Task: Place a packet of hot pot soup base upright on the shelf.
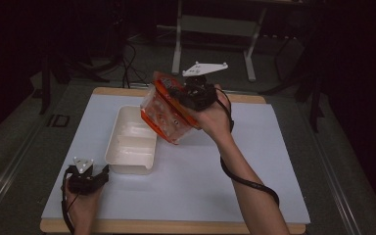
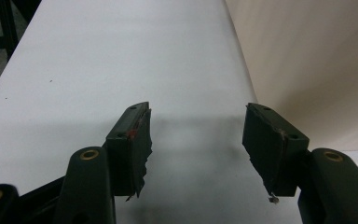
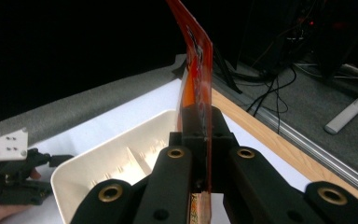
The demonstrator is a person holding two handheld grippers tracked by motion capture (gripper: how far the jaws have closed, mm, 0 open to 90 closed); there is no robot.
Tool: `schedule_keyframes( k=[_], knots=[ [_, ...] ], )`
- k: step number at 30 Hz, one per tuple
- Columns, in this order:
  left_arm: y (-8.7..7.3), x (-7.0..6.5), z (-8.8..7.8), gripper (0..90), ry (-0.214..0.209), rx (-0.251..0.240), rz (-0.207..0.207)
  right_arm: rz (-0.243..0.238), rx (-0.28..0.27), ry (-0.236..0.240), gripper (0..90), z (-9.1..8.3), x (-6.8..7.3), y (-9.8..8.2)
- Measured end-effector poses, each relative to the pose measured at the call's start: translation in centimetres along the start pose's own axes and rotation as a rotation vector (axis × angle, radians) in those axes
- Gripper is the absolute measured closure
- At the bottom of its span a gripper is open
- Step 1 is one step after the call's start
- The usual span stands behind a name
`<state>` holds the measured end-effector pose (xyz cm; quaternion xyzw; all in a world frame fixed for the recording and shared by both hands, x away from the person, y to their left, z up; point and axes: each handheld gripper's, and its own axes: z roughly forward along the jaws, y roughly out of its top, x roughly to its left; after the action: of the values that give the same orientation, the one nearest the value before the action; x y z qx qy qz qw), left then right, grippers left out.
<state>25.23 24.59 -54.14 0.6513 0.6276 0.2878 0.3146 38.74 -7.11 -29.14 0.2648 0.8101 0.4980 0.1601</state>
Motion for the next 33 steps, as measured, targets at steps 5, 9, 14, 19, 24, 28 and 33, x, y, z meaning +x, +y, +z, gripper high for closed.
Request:
schedule_keyframes(
  k=[5,9,14,19,24,28,33],
  knots=[
    [0.0,0.0,0.0,42.1,-0.001,0.001,0.002,0.001,-0.015,0.002,90.0,0.4,0.4,0.4],
    [0.0,0.1,0.0,42.1,-0.001,-0.001,0.000,-0.004,-0.028,0.006,90.0,0.9,0.6,0.6],
    [0.0,0.0,0.0,42.1,-0.002,-0.005,0.000,-0.002,-0.044,0.011,90.0,1.6,1.0,0.9],
    [0.0,0.0,0.0,42.1,0.001,-0.001,0.001,-0.008,-0.058,0.014,90.0,2.2,1.5,1.2],
    [0.0,0.1,0.0,42.1,-0.001,-0.002,0.001,-0.011,-0.065,0.018,90.0,3.0,1.8,1.3],
    [0.0,0.1,-0.1,42.1,-0.003,-0.008,-0.001,-0.012,-0.062,0.016,90.0,3.7,1.9,1.5],
    [0.0,0.1,0.0,42.1,-0.004,-0.007,-0.001,-0.002,-0.074,0.014,90.0,4.3,2.2,1.6]
  ],
)
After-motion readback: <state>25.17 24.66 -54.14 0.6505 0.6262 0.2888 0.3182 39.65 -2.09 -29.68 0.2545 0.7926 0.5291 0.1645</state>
